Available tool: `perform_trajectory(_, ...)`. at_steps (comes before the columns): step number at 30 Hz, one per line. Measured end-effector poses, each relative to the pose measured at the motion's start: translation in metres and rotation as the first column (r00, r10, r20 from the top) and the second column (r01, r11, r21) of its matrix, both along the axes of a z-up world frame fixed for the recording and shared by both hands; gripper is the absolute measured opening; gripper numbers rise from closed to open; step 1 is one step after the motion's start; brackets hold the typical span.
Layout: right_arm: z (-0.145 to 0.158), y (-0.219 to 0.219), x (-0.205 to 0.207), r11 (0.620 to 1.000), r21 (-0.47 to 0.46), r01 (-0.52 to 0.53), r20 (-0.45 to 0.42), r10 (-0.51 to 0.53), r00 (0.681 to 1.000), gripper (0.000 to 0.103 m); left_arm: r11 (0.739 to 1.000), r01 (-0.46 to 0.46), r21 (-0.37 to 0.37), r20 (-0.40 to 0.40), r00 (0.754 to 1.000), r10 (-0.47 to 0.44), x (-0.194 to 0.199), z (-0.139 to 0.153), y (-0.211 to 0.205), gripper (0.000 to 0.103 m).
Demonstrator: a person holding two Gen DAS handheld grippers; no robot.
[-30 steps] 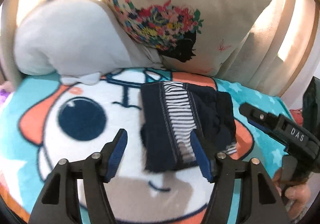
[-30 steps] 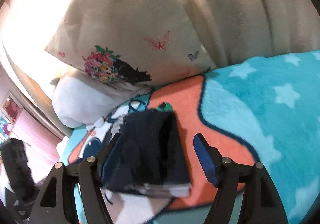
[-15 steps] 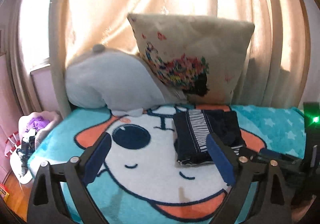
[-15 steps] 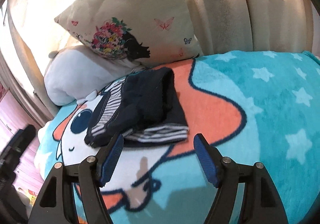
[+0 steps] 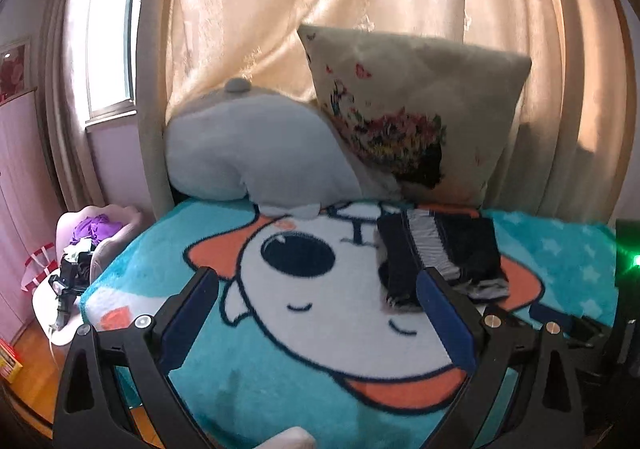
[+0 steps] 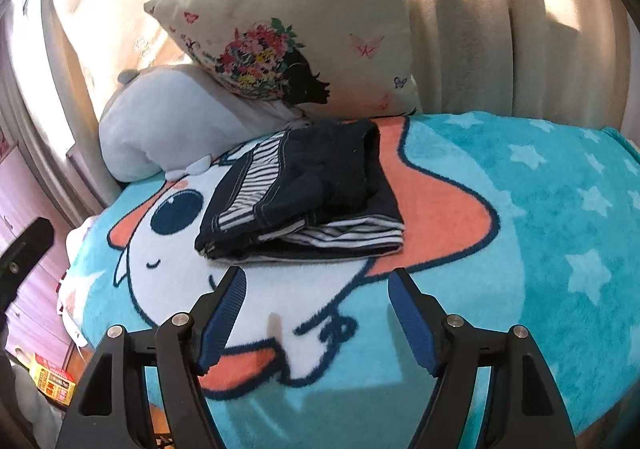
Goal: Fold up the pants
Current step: 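Open both grippers and withdraw them from the folded pants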
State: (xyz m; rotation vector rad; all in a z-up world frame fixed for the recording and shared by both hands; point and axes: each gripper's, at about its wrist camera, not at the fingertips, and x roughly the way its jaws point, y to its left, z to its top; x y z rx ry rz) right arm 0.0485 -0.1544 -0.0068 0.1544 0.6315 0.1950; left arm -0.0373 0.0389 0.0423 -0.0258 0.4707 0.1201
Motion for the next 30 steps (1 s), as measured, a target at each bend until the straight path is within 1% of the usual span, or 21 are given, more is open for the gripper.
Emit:
perform_trajectory(2,-0.001,0.002,-0.001,1.000,-0.013,-0.001,-0.002,0.001,1.000,0.078,1.000,0.023,-0.006,-0.022,0.999,-0.023,0.002,-0.005,0.000,0.099)
perform_trajectory(5,-0.003,0.004,-0.001,1.000,-0.031,0.004,-0.004,-0.004,1.000,0.078,0.997,0.061,-0.041,-0.064,0.996,-0.063,0.007,-0.010,0.001,0.099)
perform_trajectory(11,-0.005,0.002,0.002,0.998,-0.051,0.023,-0.009,-0.024,1.000,0.079,0.991,0.095,-0.089,-0.109,0.988,-0.105,0.014,-0.017,0.002,0.099)
perform_trajectory(22,-0.009,0.006,0.004,0.995,-0.095,0.032,0.001,-0.032,0.999,0.080,0.981,0.112,-0.156,-0.172,0.975,-0.138,0.027,-0.030,0.005,0.099)
perform_trajectory(30,-0.012,0.010,0.008,0.993,-0.112,0.025,0.001,-0.025,1.000,0.080,0.981,0.078,-0.179,-0.209,0.971,-0.116,0.037,-0.038,0.010,0.099)
